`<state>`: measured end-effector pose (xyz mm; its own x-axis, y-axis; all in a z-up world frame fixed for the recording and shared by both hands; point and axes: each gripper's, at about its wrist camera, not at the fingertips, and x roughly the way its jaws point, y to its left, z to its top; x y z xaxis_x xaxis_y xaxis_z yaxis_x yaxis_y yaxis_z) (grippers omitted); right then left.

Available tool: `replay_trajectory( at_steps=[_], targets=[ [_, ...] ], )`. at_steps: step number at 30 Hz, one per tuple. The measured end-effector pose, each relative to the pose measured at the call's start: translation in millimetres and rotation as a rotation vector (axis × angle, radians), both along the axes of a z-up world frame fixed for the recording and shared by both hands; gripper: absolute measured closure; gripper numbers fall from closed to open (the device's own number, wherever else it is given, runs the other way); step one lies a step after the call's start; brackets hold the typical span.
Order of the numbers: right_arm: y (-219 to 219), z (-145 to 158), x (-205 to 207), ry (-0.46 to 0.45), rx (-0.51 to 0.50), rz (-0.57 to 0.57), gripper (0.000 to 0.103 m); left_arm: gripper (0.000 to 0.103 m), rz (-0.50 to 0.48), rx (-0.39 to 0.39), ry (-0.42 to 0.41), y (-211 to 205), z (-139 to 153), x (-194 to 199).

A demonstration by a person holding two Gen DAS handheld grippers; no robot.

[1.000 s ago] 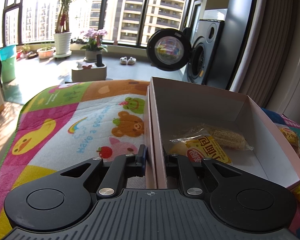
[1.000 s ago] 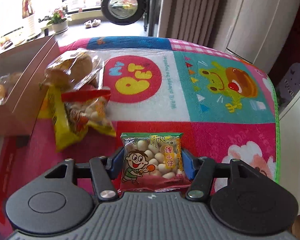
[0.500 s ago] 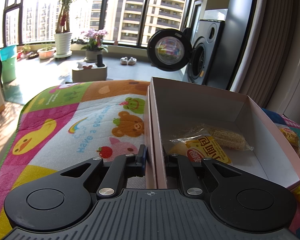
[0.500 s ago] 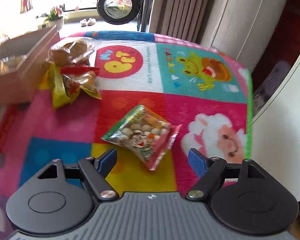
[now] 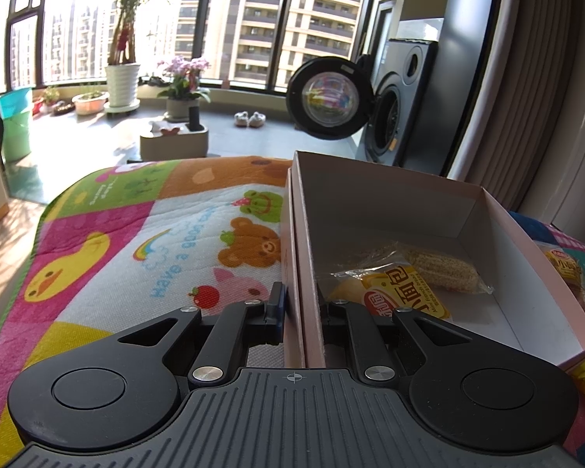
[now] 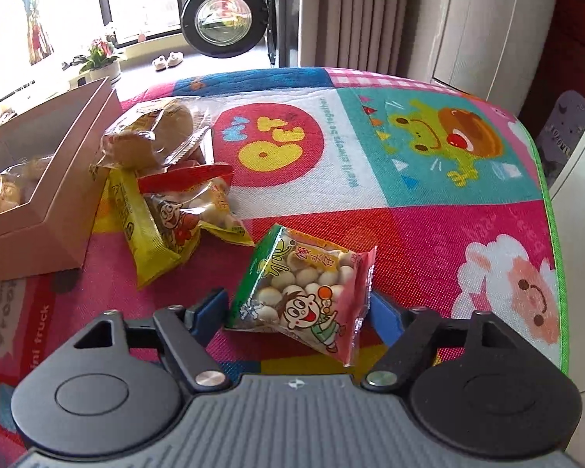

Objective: Organize objects
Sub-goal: 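Drop the candy-ball pack into the pink box with the right gripper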

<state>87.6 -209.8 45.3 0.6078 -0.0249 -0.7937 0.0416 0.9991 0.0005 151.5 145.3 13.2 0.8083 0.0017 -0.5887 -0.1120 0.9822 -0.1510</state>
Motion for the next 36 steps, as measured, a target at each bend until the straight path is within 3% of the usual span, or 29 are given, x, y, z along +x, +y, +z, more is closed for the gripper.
replay_trajectory(
  at_steps=[3,10,11,17,21,29,36],
  targets=[
    [3,6,-9,0.01,-0.041,0.013,0.038,0.089,0.0,0.0,0.0,0,0,0],
    [6,30,-50,0.029,-0.053,0.039,0.045,0.089,0.001,-0.001,0.0,0,0,0],
    [10,38,-55,0.015,-0.057,0.051,0.05,0.089,0.0,0.0,0.0,0,0,0],
    [46,108,-70,-0.144,-0.019,0.17,0.05,0.089,0.003,0.0,-0.003,-1,1,0],
    [81,138,-72,-0.197,0.034,0.295,0.05,0.089,0.003,-0.01,-0.003,1,1,0],
    [156,150,-39,-0.242,0.024,0.463,0.05,0.089,0.004,-0.013,-0.003,2,1,0],
    [166,132,6,-0.204,0.038,0.448,0.05,0.089,0.003,-0.013,-0.002,3,1,0]
  ],
)
